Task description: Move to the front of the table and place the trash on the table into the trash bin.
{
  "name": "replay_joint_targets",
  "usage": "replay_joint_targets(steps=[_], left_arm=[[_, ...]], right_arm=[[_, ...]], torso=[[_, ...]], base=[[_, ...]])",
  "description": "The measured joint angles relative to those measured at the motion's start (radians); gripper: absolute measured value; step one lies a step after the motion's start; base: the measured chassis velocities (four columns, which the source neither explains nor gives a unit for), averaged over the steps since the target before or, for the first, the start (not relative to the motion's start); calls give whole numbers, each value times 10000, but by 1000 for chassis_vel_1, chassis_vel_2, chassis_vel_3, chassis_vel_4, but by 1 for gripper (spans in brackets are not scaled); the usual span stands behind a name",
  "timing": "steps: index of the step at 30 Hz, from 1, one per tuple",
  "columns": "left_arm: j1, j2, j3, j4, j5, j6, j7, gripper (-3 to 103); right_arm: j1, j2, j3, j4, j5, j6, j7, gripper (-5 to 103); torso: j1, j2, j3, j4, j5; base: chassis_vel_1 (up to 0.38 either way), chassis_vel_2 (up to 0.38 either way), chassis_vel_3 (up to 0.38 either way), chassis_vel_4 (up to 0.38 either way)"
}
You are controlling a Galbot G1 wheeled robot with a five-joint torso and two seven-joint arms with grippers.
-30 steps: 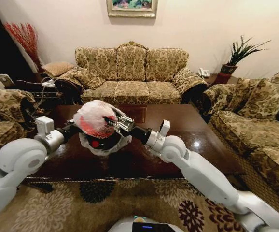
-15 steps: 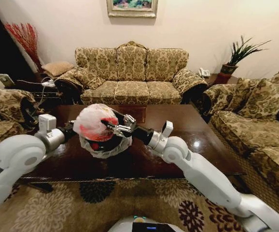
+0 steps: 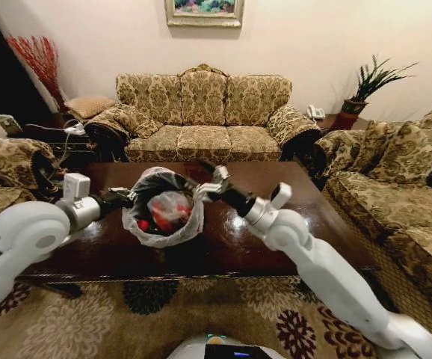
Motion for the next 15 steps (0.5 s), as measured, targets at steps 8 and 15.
replay_joint_targets(steps=[8, 15], left_arm=[[-85, -578, -802, 887, 796, -261, 4, 0], [150, -1646, -1781, 901, 274, -249, -517, 0]], right_arm=[[-3213, 188, 3056, 651, -1723, -893, 2299, 100], [-5176, 1154, 4786, 1166, -3039, -656, 2155, 100]], torso=[[0, 0, 0, -2, 0], [-1, 1, -1, -5, 0]], base=[[0, 0, 0, 0], [0, 0, 0, 0]])
